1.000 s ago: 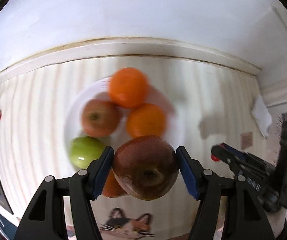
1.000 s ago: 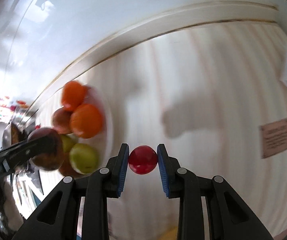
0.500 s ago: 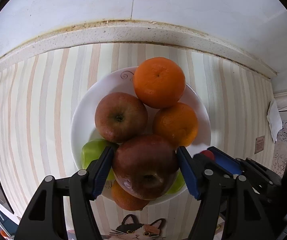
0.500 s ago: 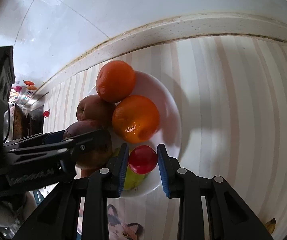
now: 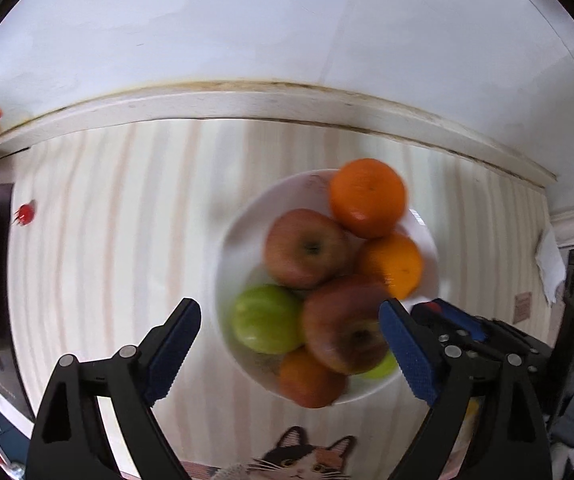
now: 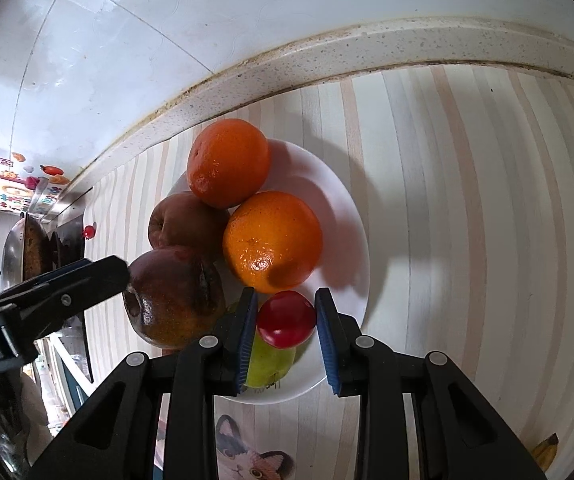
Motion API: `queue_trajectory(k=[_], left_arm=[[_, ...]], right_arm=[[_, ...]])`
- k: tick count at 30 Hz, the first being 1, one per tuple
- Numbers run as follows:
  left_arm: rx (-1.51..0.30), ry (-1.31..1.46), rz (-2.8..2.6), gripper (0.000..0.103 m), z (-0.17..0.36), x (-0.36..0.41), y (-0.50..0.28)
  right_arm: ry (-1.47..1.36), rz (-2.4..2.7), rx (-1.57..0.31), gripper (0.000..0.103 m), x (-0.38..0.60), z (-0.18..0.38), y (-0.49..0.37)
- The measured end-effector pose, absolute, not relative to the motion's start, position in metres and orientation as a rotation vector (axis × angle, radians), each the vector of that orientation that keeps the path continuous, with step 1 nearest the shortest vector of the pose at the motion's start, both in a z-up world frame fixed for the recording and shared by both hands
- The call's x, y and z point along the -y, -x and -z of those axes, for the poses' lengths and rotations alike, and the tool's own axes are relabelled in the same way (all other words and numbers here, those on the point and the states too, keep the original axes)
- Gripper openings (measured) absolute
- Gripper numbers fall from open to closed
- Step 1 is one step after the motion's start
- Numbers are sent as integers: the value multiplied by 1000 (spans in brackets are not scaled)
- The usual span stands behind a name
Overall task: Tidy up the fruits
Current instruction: 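Lower the pear onto the plate with the left tool while the right tool sets the tomato there, then lift both open tools away from the plate toward the bananas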
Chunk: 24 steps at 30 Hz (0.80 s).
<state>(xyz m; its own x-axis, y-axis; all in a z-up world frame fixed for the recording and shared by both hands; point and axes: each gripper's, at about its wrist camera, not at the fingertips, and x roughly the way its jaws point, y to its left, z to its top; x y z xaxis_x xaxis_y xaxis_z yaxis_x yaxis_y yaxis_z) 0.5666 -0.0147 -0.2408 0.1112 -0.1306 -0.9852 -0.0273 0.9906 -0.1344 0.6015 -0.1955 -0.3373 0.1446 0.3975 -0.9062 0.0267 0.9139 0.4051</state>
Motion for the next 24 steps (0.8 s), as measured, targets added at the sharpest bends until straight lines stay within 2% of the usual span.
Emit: queue_trajectory(k=[8,10,12,15,16,18,24], left_arm=[[-1435,123,19,92,250,-6,-545],[-1436,121,15,92,250,-8,-540],[-1432,120,11,92,248,-10,-537],[-1407,108,7,92,240,-11,-531],[-1397,98,3,92,237,-10,-529],[-1376,78,0,92,231,-9,-524],[-1331,56,0,92,209,-8,-505]], right_arm=[[-340,-245,-1425,34,190,342,-600],[-343,-241,-1422,40,190,342,-600],[-339,-227,-1419,61,190,340,-599],[-302,-201,-1391,81,189,328,-596],[-275,-191,-1382,83,187,323,-594],[-221,-173,-1369,93,184,314,-589],[-77,-133,-1294,96,173,277,-561]])
